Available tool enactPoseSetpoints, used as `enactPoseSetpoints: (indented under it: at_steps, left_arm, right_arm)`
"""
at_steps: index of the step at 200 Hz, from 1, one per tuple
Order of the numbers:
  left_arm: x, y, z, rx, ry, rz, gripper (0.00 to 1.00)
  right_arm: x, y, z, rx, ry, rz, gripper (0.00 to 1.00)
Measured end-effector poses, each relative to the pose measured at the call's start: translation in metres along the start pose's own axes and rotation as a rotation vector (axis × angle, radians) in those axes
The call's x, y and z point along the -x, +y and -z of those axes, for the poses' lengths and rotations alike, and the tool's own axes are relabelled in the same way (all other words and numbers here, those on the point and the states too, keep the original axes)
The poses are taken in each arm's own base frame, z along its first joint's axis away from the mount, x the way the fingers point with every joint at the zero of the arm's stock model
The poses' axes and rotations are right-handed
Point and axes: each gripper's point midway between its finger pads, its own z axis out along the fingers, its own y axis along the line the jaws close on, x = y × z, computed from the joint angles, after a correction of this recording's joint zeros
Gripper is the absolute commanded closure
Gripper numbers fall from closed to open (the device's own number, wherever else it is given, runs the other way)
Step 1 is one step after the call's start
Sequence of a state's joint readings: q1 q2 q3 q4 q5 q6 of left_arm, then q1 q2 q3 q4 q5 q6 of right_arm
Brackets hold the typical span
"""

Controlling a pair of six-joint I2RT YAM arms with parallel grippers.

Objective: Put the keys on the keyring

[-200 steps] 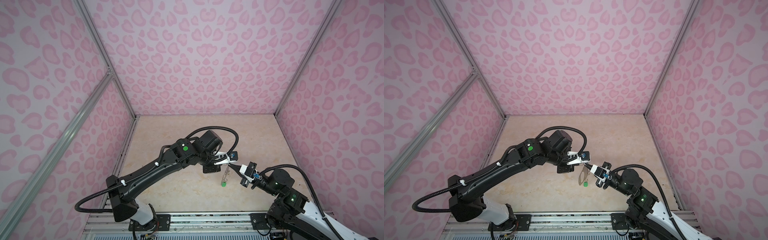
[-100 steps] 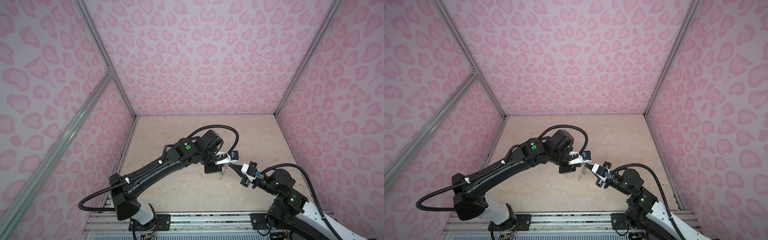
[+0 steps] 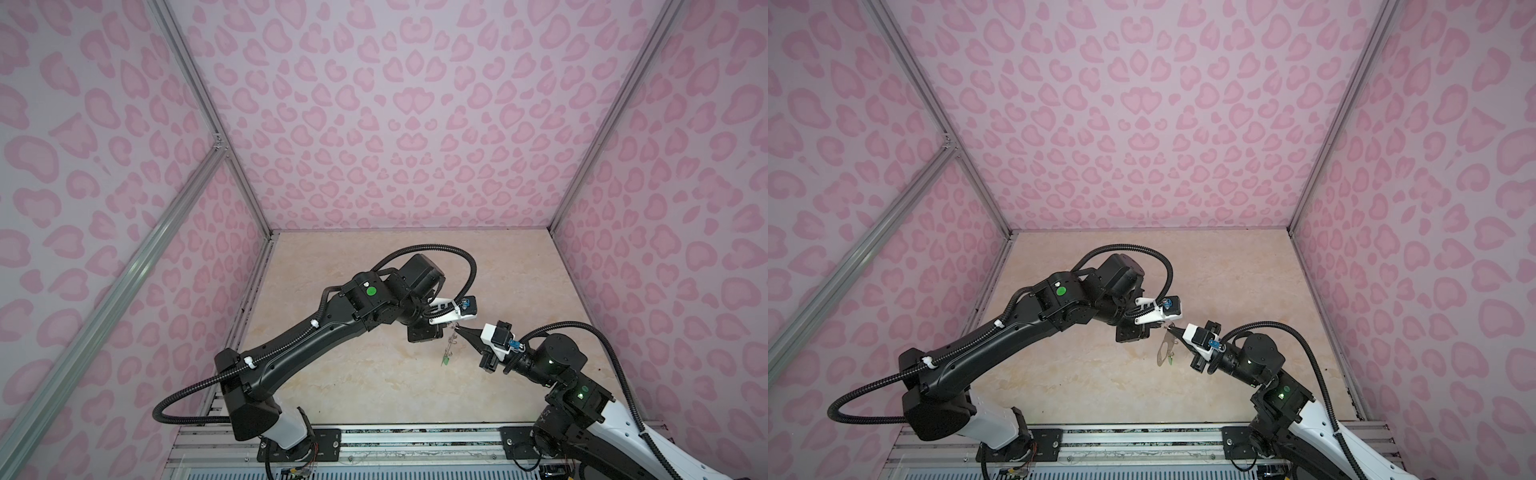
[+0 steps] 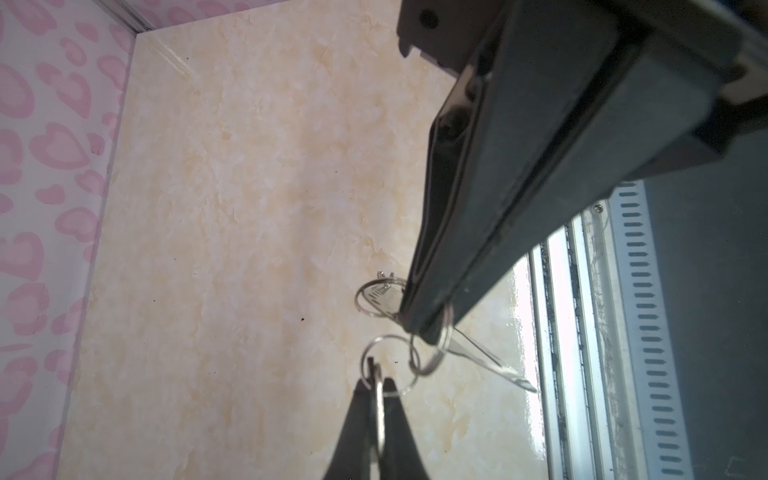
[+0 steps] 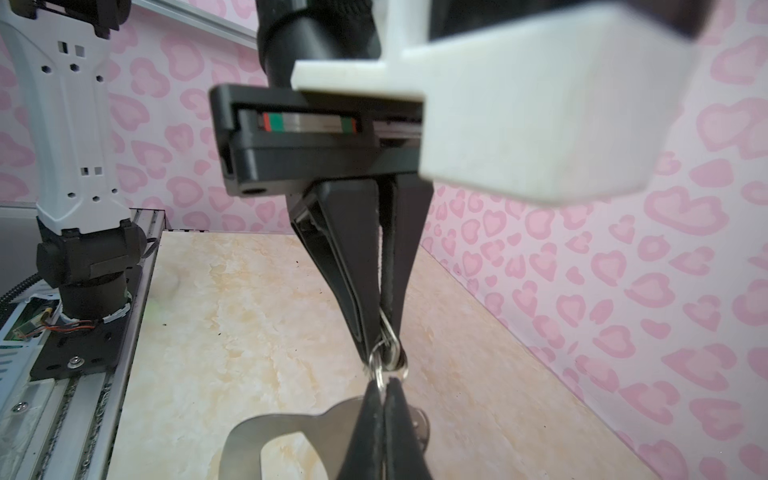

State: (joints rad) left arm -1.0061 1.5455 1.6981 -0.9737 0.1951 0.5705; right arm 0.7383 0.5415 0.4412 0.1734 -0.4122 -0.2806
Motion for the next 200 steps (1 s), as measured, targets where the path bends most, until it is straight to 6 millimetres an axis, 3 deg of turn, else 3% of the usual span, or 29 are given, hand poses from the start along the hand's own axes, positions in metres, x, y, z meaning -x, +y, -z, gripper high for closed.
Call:
enactPoseSetpoints:
  at_steps: [118,200]
  left_arm:
    - [0.007,-0.003,0.008,0.002,0.029,-0.033,0.97]
    - [0.014,-0.001,0.006,-0.007,0.020,-0.034,0.97]
  right_arm:
    - [-0.006,-0.016,-0.002,-0.039,0.028,-0.050,1.00]
    - [0.012,-0.015,0.007,-0.032,-0.089,-0.057,1.00]
